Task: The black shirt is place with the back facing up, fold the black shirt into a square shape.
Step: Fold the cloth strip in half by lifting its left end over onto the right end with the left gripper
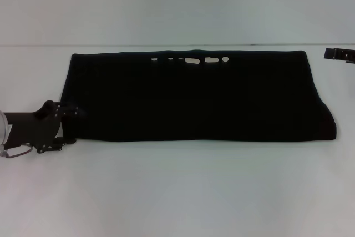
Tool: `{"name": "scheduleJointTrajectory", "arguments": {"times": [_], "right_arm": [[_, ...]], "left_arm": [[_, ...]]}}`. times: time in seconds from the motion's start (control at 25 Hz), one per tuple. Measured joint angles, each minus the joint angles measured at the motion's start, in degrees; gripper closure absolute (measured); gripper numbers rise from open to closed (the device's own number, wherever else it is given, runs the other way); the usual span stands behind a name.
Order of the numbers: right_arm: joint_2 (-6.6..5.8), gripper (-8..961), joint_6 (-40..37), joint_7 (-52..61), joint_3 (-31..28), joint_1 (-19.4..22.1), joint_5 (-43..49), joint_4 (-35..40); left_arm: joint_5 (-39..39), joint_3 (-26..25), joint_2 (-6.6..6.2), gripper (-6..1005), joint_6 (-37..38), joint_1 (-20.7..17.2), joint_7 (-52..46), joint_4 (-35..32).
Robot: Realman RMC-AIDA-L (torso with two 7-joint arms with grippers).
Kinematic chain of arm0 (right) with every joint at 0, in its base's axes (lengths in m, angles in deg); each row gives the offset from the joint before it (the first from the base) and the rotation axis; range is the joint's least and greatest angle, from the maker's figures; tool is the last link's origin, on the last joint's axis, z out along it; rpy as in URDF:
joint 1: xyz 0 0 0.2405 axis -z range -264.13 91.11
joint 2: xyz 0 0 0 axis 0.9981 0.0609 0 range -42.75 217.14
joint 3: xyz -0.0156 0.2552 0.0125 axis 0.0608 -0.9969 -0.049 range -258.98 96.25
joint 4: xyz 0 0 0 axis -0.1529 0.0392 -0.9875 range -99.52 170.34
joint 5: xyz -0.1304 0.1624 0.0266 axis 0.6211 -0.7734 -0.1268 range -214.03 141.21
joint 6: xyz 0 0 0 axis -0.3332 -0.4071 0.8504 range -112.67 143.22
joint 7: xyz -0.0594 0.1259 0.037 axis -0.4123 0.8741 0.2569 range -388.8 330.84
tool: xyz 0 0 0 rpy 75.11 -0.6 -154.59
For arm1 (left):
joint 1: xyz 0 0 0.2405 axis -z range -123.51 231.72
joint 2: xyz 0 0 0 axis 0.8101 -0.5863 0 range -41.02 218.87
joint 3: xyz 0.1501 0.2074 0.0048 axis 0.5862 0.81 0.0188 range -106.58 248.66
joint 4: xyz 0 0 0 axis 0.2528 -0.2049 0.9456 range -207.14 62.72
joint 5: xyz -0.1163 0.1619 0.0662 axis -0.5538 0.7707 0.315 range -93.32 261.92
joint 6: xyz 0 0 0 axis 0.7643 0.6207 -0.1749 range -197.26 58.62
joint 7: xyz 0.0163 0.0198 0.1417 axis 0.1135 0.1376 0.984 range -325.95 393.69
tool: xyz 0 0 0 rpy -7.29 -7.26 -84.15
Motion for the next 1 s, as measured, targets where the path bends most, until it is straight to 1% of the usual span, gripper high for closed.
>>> {"name": "scheduleJointTrajectory", "arguments": {"times": [0.56,1.0], "right_arm": [[-0.05,136,-0.4,0.0,0.0,0.0,0.0,0.0],[-0.1,136,-0.6,0.0,0.0,0.1,0.0,0.2]], "left_arm": [[-0.1,0.1,-0.31,296,-1.3,0.7,1.8,0.0],[0.0,-0.1,-0.34,296,3.4,0.1,1.4,-0.2]]}}
